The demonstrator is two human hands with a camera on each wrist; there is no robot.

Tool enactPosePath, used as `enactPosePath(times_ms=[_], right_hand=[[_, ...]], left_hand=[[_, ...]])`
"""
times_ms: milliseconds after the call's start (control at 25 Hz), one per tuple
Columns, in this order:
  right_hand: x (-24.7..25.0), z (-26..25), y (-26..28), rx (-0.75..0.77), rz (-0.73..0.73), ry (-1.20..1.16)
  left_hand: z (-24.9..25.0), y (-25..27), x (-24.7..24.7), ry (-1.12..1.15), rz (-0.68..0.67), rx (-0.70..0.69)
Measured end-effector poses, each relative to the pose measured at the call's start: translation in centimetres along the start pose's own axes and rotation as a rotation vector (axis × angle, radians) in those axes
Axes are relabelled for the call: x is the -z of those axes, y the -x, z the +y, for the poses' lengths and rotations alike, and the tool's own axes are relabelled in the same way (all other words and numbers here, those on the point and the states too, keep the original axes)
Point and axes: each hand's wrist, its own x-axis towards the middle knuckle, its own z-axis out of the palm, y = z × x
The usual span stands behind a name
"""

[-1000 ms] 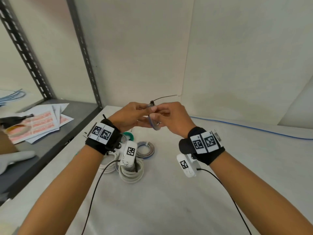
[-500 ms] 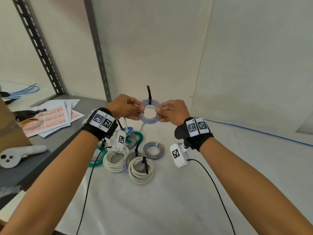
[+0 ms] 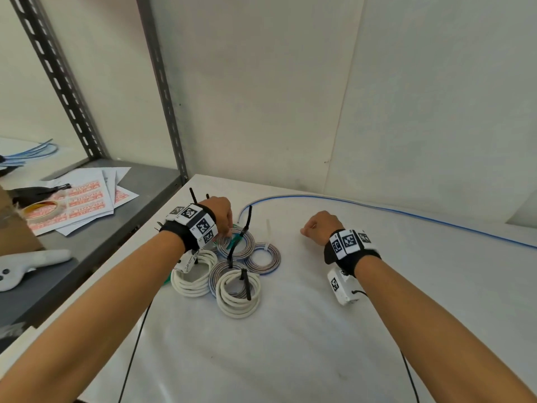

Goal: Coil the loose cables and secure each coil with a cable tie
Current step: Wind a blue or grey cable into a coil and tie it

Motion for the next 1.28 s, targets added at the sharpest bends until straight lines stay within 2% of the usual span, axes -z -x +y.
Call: enactPosePath(times_ms=[120, 280, 480, 680, 800, 880, 960, 1000, 1040, 1120, 1200, 1280], right_hand=[[-0.1, 0.7, 0.3, 0.008, -0.011, 0.092], [-0.2, 0.7, 0.7, 0.085, -0.014, 0.206], [-0.2, 1.6, 0.5, 0.102, -0.029, 0.182], [0.0, 1.8, 0.3, 0.106, -0.035, 0.18], [0.4, 2.1, 0.6, 0.092, -0.053, 0.127], [1.1, 2.2, 0.9, 0.075, 0.024, -0.006], [2.5, 1.6, 1.3, 0.093, 0.27, -0.249], [3.5, 1.2, 1.5, 0.123, 0.427, -0.366], [4.9, 0.6, 1.9, 0.157, 0.568, -0.443], [7.8, -0.4, 2.7, 0.197, 0.715, -0.451], [9.9, -0.9, 3.3, 0.203, 0.662, -0.282], [10.4, -0.7, 3.2, 0.23, 0.562, -0.129]], left_hand=[[0.8, -0.4, 1.4, -0.066, 0.076, 0.015], [2.1, -4.8, 2.8, 0.033, 0.305, 0.001], [2.5, -9.1, -1.5, -0.067, 0.188, 0.076], [1.8, -9.3, -2.2, -0.068, 0.223, 0.062], [2.8, -9.0, -0.4, 0.046, 0.301, 0.11], [3.3, -8.3, 1.8, 0.209, 0.442, 0.056], [3.6, -6.6, 4.4, 0.447, 0.565, -0.128], [3.8, -5.5, 5.4, 0.57, 0.554, -0.25], [4.3, -4.0, 6.3, 0.662, 0.478, -0.386], [6.0, -0.6, 7.7, 0.743, 0.231, -0.606], [8.0, 2.9, 8.8, 0.74, 0.039, -0.731], [9.4, 5.3, 9.1, 0.734, -0.06, -0.794]])
